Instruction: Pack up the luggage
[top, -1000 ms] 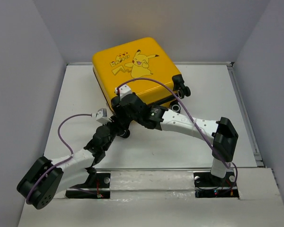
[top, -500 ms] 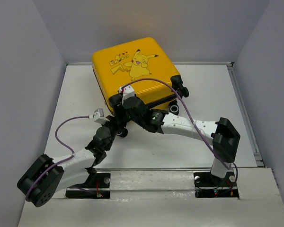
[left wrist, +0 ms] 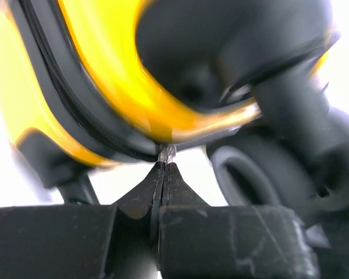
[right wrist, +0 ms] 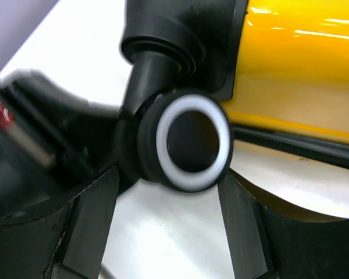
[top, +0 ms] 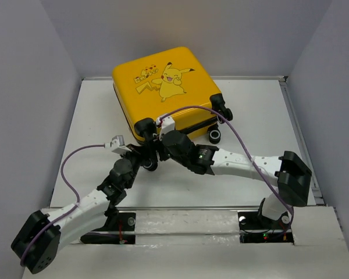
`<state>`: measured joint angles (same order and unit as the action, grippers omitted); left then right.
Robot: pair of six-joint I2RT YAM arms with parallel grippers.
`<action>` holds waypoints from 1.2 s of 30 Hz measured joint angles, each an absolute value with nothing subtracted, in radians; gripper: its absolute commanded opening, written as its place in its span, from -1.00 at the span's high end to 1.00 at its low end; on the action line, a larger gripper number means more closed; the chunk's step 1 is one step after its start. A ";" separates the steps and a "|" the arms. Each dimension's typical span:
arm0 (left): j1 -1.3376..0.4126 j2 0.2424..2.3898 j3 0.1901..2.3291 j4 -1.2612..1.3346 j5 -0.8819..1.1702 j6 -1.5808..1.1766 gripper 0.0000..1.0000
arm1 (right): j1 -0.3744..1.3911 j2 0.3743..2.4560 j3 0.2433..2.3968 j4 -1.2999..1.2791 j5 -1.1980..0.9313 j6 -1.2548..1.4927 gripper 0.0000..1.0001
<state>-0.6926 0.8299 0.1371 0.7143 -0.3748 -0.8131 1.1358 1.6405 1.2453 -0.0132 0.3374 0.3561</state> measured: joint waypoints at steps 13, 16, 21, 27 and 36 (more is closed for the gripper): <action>-0.528 0.504 0.128 0.489 -0.432 -0.759 0.89 | 1.003 1.216 0.936 0.044 0.302 0.435 0.86; -0.528 0.508 0.121 0.488 -0.332 -0.755 0.89 | 1.004 1.236 0.936 0.062 0.267 0.439 0.83; -0.528 0.397 0.118 0.392 -0.183 -0.750 0.12 | 1.008 1.332 0.884 0.140 0.202 0.456 0.13; -0.522 0.233 0.207 0.161 -0.110 -0.739 -0.74 | 1.009 1.509 0.862 0.316 0.123 0.470 -0.04; -0.519 0.408 0.384 0.016 -0.004 -0.695 -0.70 | 1.009 1.703 0.874 0.554 0.096 0.492 -0.10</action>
<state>-0.5194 0.4080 0.3840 0.0162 -0.0040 -0.6949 1.0088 1.7035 0.8738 0.5537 0.0956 0.4923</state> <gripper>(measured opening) 0.868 0.547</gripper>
